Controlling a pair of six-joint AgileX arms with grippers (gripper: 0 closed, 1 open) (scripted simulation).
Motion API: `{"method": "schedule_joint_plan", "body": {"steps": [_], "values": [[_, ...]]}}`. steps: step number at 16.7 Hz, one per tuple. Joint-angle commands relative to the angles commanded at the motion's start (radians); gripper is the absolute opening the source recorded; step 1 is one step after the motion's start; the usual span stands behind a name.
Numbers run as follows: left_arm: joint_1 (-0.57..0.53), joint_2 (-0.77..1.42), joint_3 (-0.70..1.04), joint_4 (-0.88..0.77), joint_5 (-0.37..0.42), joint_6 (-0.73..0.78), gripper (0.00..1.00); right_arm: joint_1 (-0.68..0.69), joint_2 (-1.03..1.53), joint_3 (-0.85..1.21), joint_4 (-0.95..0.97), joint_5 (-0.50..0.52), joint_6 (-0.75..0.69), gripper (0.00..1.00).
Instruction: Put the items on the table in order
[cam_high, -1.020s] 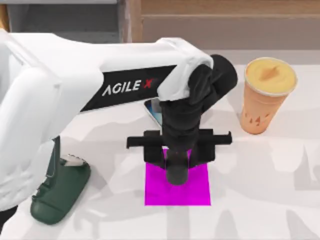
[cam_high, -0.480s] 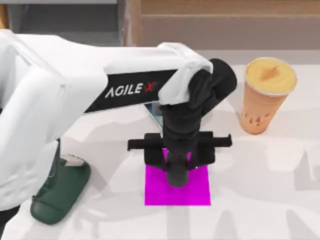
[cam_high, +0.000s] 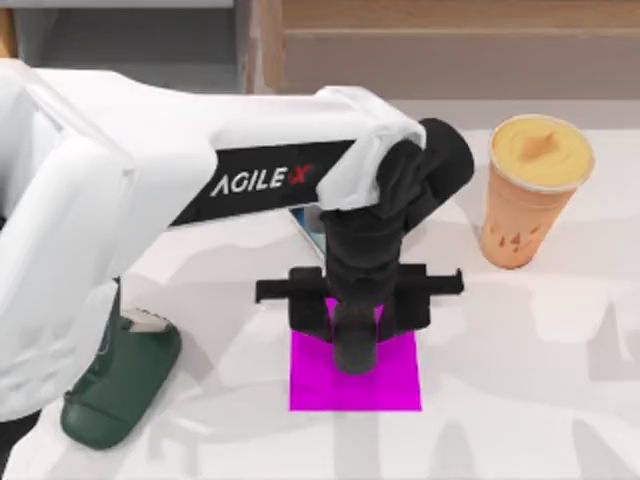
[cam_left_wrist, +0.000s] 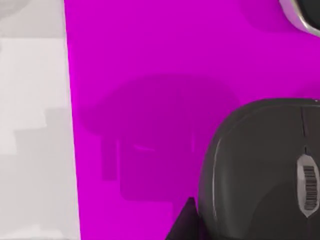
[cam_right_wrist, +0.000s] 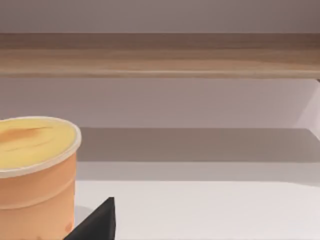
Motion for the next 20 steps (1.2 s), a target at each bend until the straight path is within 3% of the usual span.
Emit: {"method": "schedule_joint_plan", "body": {"steps": [8, 20], "values": [[0.0, 0.0, 0.0, 0.0, 0.0, 0.0, 0.98, 0.0, 0.0, 0.0, 0.0, 0.0, 0.0, 1.0], [0.006, 0.007, 0.034, -0.019, 0.001, -0.011, 1.0, 0.0, 0.0, 0.0, 0.0, 0.0, 0.0, 1.0]]}}
